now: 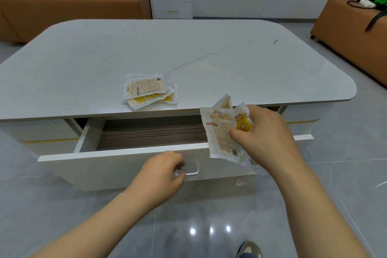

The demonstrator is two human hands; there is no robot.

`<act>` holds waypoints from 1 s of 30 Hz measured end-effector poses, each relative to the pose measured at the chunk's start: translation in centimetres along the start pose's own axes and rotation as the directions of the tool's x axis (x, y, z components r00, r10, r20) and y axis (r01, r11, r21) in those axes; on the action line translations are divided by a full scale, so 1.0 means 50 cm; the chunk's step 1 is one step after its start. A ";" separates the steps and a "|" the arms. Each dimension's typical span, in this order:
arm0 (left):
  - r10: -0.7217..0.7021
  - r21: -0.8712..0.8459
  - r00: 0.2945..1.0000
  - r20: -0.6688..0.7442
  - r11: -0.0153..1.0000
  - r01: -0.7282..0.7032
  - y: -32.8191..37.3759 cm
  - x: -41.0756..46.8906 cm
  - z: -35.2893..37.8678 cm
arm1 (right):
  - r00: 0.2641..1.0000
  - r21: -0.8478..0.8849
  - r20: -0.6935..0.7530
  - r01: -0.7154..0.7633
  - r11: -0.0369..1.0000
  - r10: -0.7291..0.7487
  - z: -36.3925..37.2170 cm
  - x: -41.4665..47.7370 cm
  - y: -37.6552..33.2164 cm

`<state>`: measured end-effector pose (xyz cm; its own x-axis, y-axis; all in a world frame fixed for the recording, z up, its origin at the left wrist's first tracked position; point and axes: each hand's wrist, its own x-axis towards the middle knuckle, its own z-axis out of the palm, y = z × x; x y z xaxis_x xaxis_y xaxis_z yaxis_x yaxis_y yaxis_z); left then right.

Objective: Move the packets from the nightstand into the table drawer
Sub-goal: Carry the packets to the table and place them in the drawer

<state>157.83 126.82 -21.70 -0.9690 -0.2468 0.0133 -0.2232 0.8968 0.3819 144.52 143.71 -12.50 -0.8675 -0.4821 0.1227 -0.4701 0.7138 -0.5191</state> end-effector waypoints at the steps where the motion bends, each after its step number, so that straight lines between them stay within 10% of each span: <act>1: 0.019 0.024 0.997 -0.076 1.000 -0.017 -0.007 0.002 -0.016 | 1.000 -0.009 -0.002 0.000 1.000 0.000 0.002 0.002 -0.003; 15: -0.116 0.140 0.992 -0.042 0.983 0.121 -0.066 0.004 -0.051 | 0.995 0.215 -0.023 0.100 0.971 -0.097 0.064 0.038 -0.077; 30: -0.034 -0.012 0.985 0.169 0.999 0.037 -0.068 -0.039 -0.064 | 0.931 0.086 0.362 -0.072 0.994 0.036 0.128 0.070 -0.033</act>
<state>160.80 123.07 -20.07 -0.9648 -0.2116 -0.1560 -0.2572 0.8827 0.3933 143.28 137.60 -16.61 -0.7660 -0.6073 -0.2109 -0.3907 0.7003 -0.5975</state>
